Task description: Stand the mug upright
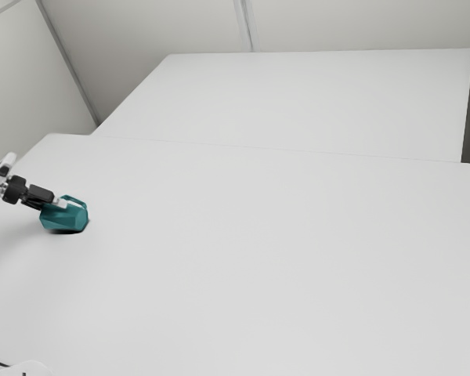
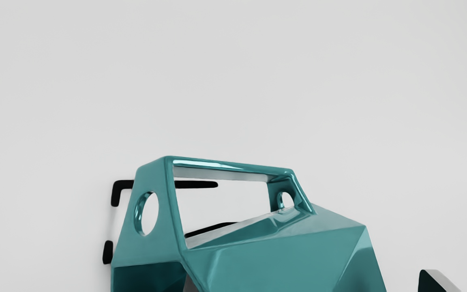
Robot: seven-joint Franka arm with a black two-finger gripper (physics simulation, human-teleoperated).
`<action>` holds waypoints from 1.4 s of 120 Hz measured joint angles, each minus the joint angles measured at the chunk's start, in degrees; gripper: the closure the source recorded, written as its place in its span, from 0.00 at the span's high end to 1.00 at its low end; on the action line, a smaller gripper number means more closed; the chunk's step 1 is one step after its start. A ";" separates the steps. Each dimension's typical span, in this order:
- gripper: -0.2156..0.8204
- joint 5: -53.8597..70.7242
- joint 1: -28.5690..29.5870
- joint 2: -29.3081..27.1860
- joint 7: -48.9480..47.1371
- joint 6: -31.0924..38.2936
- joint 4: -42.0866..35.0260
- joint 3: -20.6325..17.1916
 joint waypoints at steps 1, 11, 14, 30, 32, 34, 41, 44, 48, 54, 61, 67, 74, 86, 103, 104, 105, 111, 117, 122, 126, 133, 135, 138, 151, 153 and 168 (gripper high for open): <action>0.75 0.00 0.00 0.00 0.03 0.00 -0.01 0.00; 0.72 -0.03 0.01 0.06 0.30 -0.05 -0.07 -0.04; 0.70 -0.04 0.02 0.07 0.37 -0.08 -0.10 -0.06; 0.59 -0.05 0.03 0.05 0.73 -0.18 -0.15 -0.11; 0.58 -0.06 0.03 0.02 0.76 -0.19 -0.15 -0.13; 0.57 -0.06 0.03 -0.01 0.80 -0.20 -0.15 -0.14; 0.52 -0.06 0.08 -0.11 0.93 -0.24 -0.15 -0.31; 0.51 -0.06 0.10 -0.16 0.98 -0.25 -0.15 -0.38; 0.48 -0.06 0.11 -0.24 1.04 -0.27 -0.15 -0.45; 0.45 -0.06 0.11 -0.49 1.13 -0.30 -0.15 -0.49; 0.40 -0.04 0.07 -0.97 1.22 -0.33 -0.33 -0.70; 0.36 -0.02 0.04 -1.56 1.29 -0.34 -0.63 -0.89; 0.31 0.00 0.04 -2.09 1.33 -0.35 -1.03 -1.15; 0.22 0.03 -0.02 -2.76 1.36 -0.24 -1.75 -1.39; 0.12 0.23 -0.38 -3.97 1.34 0.22 -3.01 -1.66; 0.12 0.24 -0.40 -4.12 1.34 0.25 -3.17 -1.68; 0.11 0.26 -0.43 -4.31 1.33 0.28 -3.35 -1.69; 0.10 0.40 -0.62 -5.41 1.31 0.47 -4.31 -1.73; 0.10 0.55 -0.98 -6.67 1.29 0.68 -5.47 -1.80; 0.09 0.66 -1.43 -7.85 1.28 0.92 -6.42 -1.88; 0.09 0.80 -1.72 -8.72 1.27 1.09 -7.08 -1.95; 0.09 1.20 -2.48 -10.29 1.25 1.34 -8.06 -2.03; 0.08 1.43 -2.83 -10.79 1.24 1.40 -8.25 -2.03; 0.08 1.91 -3.52 -11.52 1.23 1.49 -8.44 -2.03; 0.08 5.88 -7.37 -15.02 0.51 1.78 -8.84 -2.03; 0.08 6.72 -8.10 -15.56 0.30 1.81 -8.90 -2.01; 0.08 12.61 -13.30 -18.38 -1.81 2.01 -9.87 -1.62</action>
